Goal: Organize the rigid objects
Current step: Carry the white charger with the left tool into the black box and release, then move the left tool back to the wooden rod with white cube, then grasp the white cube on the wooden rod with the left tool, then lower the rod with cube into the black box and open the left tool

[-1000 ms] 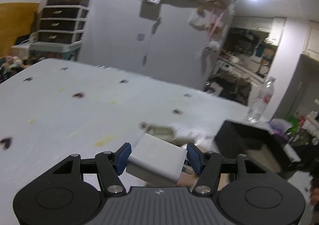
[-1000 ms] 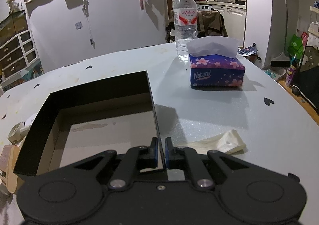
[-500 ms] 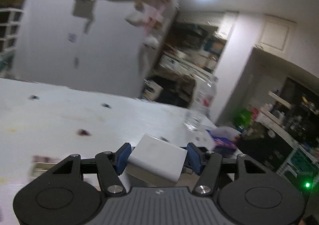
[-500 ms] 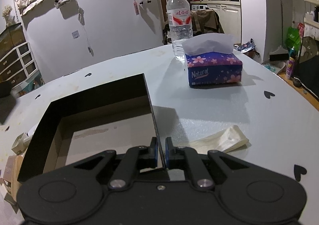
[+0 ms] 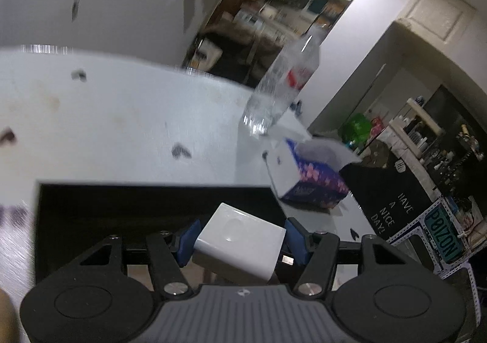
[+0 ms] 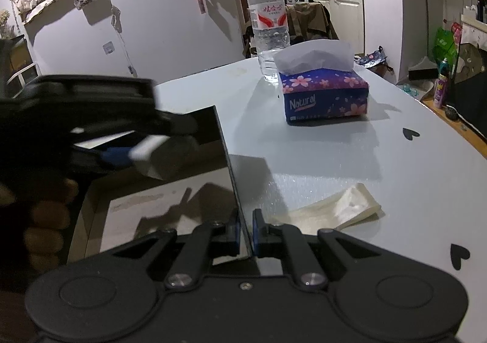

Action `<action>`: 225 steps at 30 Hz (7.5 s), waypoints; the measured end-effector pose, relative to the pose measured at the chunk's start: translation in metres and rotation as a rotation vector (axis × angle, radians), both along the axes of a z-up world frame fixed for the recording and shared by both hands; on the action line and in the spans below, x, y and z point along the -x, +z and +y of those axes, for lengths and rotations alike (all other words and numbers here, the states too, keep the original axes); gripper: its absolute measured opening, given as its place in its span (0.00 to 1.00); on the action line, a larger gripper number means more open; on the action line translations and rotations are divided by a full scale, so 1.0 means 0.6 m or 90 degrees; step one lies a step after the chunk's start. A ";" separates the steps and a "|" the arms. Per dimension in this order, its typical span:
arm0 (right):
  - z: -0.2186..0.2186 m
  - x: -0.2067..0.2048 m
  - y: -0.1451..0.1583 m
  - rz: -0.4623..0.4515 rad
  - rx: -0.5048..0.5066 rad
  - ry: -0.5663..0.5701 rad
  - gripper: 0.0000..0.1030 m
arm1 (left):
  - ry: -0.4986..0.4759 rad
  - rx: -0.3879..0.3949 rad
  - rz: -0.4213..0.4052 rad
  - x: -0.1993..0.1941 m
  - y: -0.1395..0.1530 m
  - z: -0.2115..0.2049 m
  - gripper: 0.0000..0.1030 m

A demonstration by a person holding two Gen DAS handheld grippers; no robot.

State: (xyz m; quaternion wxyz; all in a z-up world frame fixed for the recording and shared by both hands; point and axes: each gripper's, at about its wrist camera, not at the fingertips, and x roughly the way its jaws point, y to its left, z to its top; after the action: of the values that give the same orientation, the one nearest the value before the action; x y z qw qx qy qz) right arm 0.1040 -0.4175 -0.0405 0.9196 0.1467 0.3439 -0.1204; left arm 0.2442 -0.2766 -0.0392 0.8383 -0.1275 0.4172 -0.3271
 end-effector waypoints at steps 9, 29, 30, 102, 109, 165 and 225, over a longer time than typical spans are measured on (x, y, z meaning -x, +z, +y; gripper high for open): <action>-0.003 -0.007 -0.003 0.007 -0.004 -0.001 0.08 | 0.072 0.047 0.091 -0.038 -0.052 -0.016 0.68; -0.003 -0.012 -0.005 0.016 -0.005 0.006 0.08 | -0.010 -0.021 -0.031 0.037 0.024 0.035 0.88; -0.004 -0.012 -0.005 0.017 -0.006 0.007 0.08 | -0.010 -0.027 -0.045 0.045 0.030 0.043 0.89; -0.008 -0.018 -0.010 0.019 -0.011 0.019 0.08 | 0.076 -0.191 -0.207 0.230 -0.057 0.416 0.86; -0.007 -0.019 -0.011 0.019 -0.010 0.016 0.08 | 0.018 -0.220 -0.201 0.218 -0.064 0.419 0.87; -0.002 -0.032 -0.012 0.042 0.003 0.015 0.10 | -0.246 -0.219 -0.129 0.031 -0.012 0.000 0.85; -0.004 -0.041 -0.021 0.050 -0.007 0.018 0.12 | -0.297 -0.276 -0.146 0.052 0.001 0.001 0.62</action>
State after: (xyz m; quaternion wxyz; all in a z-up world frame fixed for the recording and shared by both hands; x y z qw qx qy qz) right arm 0.1287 -0.4196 -0.0533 0.9063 0.1422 0.3822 -0.1108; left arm 0.2129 -0.2759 -0.0387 0.7898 0.1902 0.3978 -0.4263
